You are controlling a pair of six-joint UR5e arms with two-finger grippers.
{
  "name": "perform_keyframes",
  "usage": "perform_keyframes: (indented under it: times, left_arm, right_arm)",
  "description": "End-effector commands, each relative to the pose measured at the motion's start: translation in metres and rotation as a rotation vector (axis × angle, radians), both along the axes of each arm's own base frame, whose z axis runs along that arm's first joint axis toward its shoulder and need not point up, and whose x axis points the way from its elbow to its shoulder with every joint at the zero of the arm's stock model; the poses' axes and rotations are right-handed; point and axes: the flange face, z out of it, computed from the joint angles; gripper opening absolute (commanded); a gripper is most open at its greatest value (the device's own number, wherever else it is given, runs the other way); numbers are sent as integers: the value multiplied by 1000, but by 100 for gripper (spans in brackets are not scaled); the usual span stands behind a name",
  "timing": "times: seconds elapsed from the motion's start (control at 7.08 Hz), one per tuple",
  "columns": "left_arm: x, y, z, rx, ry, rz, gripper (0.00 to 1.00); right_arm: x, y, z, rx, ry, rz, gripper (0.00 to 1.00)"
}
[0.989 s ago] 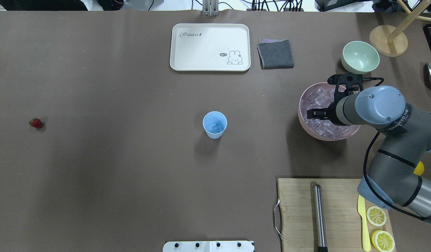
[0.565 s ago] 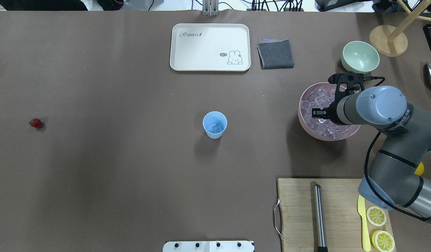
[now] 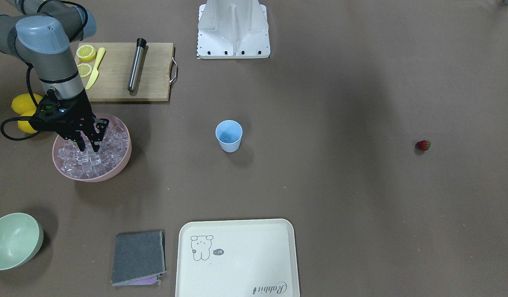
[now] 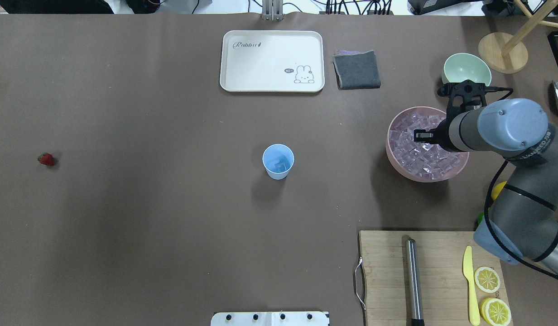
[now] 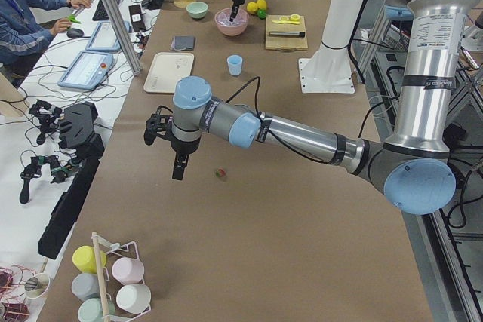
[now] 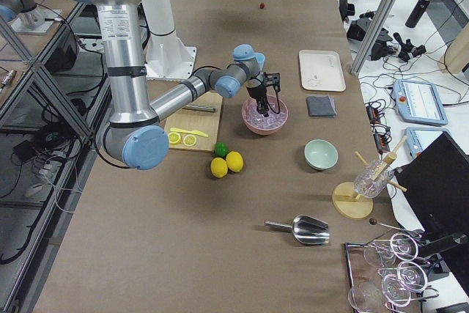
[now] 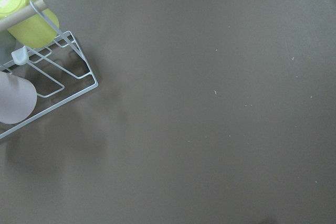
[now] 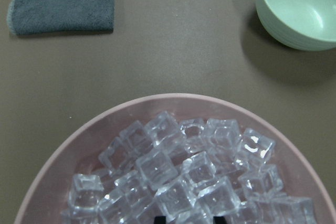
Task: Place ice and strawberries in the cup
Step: 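Return the right gripper to the ice bowl and grasp a cube, then carry the ice cube with the right gripper over the cup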
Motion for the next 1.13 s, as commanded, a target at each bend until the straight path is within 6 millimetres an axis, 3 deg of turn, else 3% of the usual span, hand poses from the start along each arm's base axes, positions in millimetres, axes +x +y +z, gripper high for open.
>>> perform_keyframes:
  times: [0.0,0.14,0.42,0.57,0.85,0.99]
  left_arm:
    - [3,0,-1,0,2,5,98]
    - [3,0,-1,0,2,5,98]
    - [8,0,-1,0,2,14,98]
    - [8,0,0,-2,3,14,98]
    - [8,-2,-3,3,4,13,98]
    - [8,-3,-3,2,4,13,98]
  right_arm:
    - [38,-14,-29,13,-60,11,0]
    - [49,-14,-48,28,-99,10,0]
    - [42,-24,-97,83,-170,13,0]
    - [33,-29,-123,99,-189,9,0]
    - [-6,-31,-174,140,-232,-34,0]
    - [-21,-24,-184,154,-246,-57,0]
